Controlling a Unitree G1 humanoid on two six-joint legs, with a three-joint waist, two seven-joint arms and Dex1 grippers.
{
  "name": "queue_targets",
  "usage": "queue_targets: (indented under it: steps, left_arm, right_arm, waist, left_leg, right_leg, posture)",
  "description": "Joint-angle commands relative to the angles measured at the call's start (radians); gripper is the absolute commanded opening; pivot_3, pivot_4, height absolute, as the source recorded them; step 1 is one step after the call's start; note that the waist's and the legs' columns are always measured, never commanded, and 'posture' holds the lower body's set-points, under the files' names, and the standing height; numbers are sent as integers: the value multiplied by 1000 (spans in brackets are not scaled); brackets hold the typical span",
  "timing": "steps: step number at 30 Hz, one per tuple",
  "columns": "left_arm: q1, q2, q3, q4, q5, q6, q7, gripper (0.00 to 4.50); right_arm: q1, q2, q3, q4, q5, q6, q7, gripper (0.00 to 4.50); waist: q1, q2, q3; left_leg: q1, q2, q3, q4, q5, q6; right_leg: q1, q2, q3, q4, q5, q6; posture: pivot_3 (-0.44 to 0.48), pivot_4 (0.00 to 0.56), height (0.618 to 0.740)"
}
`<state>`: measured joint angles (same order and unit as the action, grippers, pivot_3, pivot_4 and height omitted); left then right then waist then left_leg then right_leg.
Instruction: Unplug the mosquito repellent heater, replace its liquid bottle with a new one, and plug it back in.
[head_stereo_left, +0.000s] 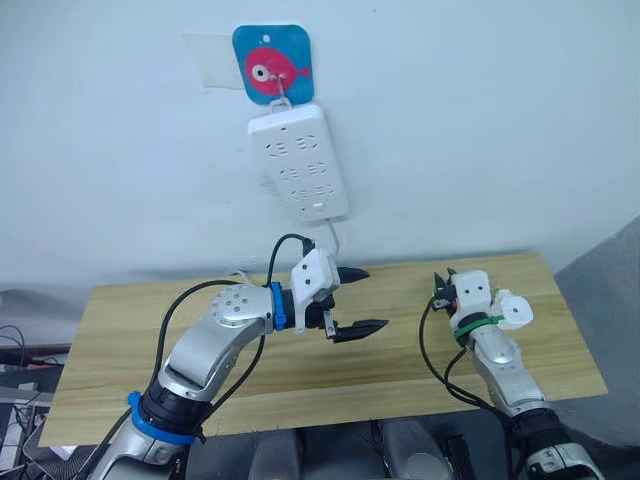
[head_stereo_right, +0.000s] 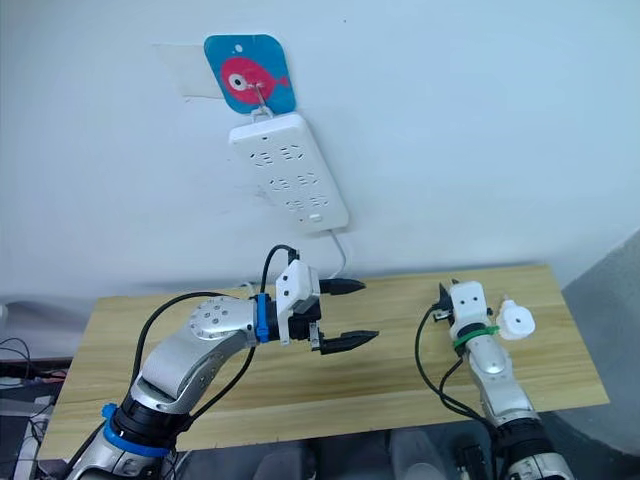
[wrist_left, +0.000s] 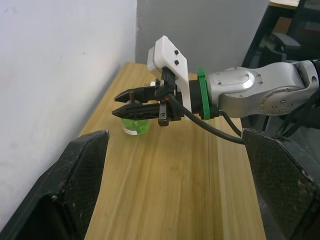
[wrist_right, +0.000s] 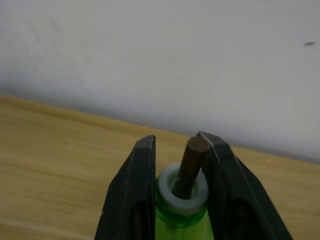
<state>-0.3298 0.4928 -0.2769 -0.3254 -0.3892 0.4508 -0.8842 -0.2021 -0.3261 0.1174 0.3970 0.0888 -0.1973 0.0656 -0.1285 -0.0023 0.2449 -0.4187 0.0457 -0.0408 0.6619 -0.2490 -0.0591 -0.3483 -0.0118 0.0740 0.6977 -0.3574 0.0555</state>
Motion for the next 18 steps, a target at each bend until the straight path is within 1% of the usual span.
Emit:
queue_targets:
  steps: [1,4,11,13,14,15,18]
  left_arm:
    - [10,15,25,-61,-12,7,0,4484]
    - [22,27,33,-80,-21,21,1,4484]
    - [38,34,43,-108,-28,46,12,4484]
    - [44,32,44,-115,-28,50,15,4500]
    - [47,33,44,-119,-28,51,15,4500]
    - [50,33,45,-121,-28,51,16,4500]
    - [66,34,52,-133,-36,62,24,4500]
  right_arm:
    - [-16,12,-35,51,-41,-55,-2,881]
    - [-20,13,-47,95,-73,-81,-8,881]
    - [-22,44,-90,134,-72,-97,4,881]
    - [-22,48,-104,135,-65,-99,17,1610]
    - [-18,45,-107,128,-70,-102,20,1828]
    - [-16,43,-109,124,-74,-105,22,2181]
    - [25,20,-110,37,-74,-106,62,3266]
  waist:
    - [9,0,2]
    - [17,0,4]
    - [22,-1,6]
    - [22,-2,6]
    - [22,-1,7]
    - [22,-2,7]
    - [25,-1,11]
  left_leg:
    - [0,0,0,0,0,0]
    - [0,0,0,0,0,0]
    - [3,0,0,0,0,0]
    - [3,0,0,0,0,0]
    - [3,0,0,0,0,0]
    - [3,0,0,0,0,0]
    - [3,0,-1,0,0,0]
  right_leg:
    - [0,0,0,0,0,0]
    - [0,0,0,0,0,0]
    - [3,0,0,0,0,0]
    - [3,0,0,0,0,0]
    - [4,0,0,-1,0,0]
    - [4,0,0,-1,0,0]
    - [3,0,0,-1,0,0]
  posture:
    - [-109,275,740]
    - [-101,279,740]
    - [-98,283,740]
    - [-99,281,740]
    - [-100,280,740]
    - [-100,280,740]
    - [-98,284,740]
